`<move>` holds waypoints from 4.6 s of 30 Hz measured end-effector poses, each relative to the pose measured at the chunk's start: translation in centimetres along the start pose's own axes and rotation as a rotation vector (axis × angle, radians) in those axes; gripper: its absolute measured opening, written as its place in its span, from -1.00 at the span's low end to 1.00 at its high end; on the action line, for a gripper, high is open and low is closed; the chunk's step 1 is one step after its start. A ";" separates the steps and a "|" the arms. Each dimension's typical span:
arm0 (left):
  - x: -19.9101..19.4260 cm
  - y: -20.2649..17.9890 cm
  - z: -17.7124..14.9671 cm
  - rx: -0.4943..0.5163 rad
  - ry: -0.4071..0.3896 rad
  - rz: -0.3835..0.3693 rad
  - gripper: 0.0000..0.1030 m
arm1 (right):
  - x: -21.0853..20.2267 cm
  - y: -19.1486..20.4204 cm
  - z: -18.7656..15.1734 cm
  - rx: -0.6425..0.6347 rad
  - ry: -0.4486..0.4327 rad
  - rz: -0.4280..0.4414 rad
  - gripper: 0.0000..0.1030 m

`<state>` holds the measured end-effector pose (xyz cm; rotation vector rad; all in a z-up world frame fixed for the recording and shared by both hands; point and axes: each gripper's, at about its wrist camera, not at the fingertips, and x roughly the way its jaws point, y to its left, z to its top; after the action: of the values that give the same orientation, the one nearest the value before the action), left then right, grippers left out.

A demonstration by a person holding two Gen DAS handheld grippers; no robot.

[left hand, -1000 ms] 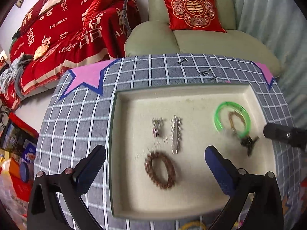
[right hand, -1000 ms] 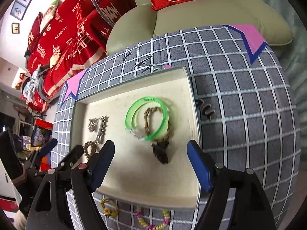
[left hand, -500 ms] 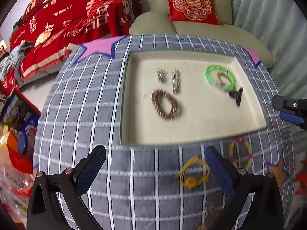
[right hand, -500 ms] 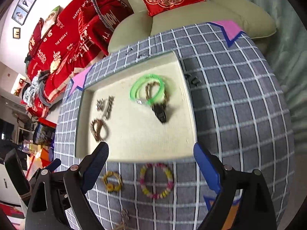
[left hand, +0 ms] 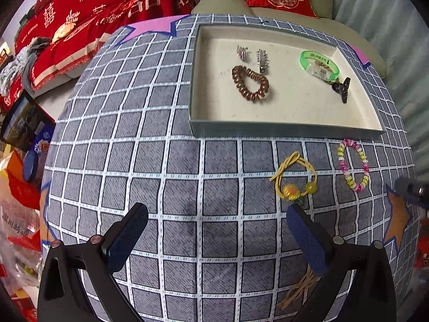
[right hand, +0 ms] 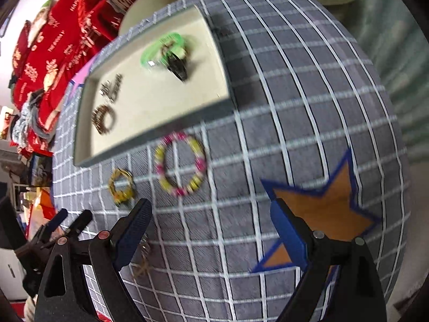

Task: Organize jewelry
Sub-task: 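Move the left tool to the yellow cord bracelet while the right tool moves to the beaded bracelet, then grasp the yellow cord bracelet with the left tool while the right tool grasps the pink-yellow beaded bracelet, then carry both bracelets into the white tray and open both tools to release them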

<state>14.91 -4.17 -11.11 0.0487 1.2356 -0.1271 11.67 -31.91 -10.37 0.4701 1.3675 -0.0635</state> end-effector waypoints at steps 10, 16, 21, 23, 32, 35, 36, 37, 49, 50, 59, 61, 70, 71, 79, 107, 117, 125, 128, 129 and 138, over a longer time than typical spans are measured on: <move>1.1 -1.0 -0.1 0.023 0.011 -0.033 1.00 | 0.9 -0.4 -1.3 0.014 0.019 -0.076 0.78; 1.5 -1.7 0.6 0.045 0.005 -0.045 1.00 | 1.3 0.2 -0.7 -0.004 -0.001 -0.103 0.78; 1.9 -2.2 1.4 0.068 -0.003 -0.055 0.83 | 1.9 1.2 0.8 -0.030 -0.019 -0.119 0.78; 2.3 -2.6 1.6 0.078 0.005 -0.059 0.80 | 2.1 1.5 1.2 -0.038 -0.025 -0.126 0.77; 3.4 -4.0 2.1 0.113 0.019 -0.066 0.63 | 4.4 3.3 2.6 -0.109 -0.015 -0.194 0.40; 3.7 -4.2 2.2 0.117 0.023 -0.066 0.63 | 4.8 3.9 2.9 -0.132 -0.025 -0.219 0.35; 3.8 -4.3 2.1 0.120 0.025 -0.066 0.63 | 5.0 4.1 2.9 -0.147 -0.028 -0.231 0.34; 3.9 -4.4 2.1 0.122 0.027 -0.067 0.63 | 5.1 4.4 2.9 -0.160 -0.029 -0.240 0.34; 4.2 -6.2 2.3 0.206 0.019 -0.067 0.54 | 5.9 6.5 2.3 -0.265 -0.038 -0.268 0.13; 4.1 -6.4 2.2 0.215 0.015 -0.071 0.43 | 5.8 6.6 2.2 -0.271 -0.040 -0.267 0.07; 3.4 -7.8 1.9 0.277 0.019 -0.138 -0.74 | 5.2 7.8 2.0 -0.286 -0.033 -0.257 -0.81; 3.3 -7.3 1.8 0.246 0.031 -0.170 -0.74 | 5.0 7.8 2.0 -0.273 -0.035 -0.251 -0.81; 1.6 -4.7 1.4 0.130 0.020 -0.229 -0.74 | 2.9 5.5 1.3 -0.187 -0.049 -0.176 -0.81; 1.3 -4.4 1.4 0.125 0.015 -0.232 -0.74 | 2.5 5.3 1.2 -0.183 -0.051 -0.168 -0.81; -0.8 -3.3 1.9 0.101 -0.021 -0.252 -0.74 | 0.4 3.5 0.8 -0.145 -0.071 -0.119 -0.81; -5.2 -2.4 6.7 0.038 -0.141 -0.286 -0.73 | -5.2 4.5 5.7 -0.154 -0.180 0.005 -0.81; -4.2 -3.0 9.5 0.024 -0.156 -0.294 -0.73 | -3.6 6.7 8.9 -0.188 -0.179 0.042 -0.81; -1.8 -4.3 11.1 0.029 -0.135 -0.280 -0.74 | -1.2 7.3 11.1 -0.198 -0.159 0.052 -0.81; -0.7 -4.8 11.5 0.028 -0.121 -0.268 -0.74 | -0.2 7.0 11.7 -0.194 -0.145 0.047 -0.81; -0.3 -5.0 11.6 0.029 -0.114 -0.262 -0.74 | 0.2 6.8 11.9 -0.192 -0.140 0.045 -0.81; 3.1 -6.4 11.7 0.068 -0.059 -0.162 -0.74 | 2.6 5.2 12.4 -0.201 -0.099 0.006 -0.81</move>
<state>26.13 -11.95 -9.98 0.0040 1.1753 -0.3099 25.30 -31.03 -9.77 0.2985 1.2605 0.0547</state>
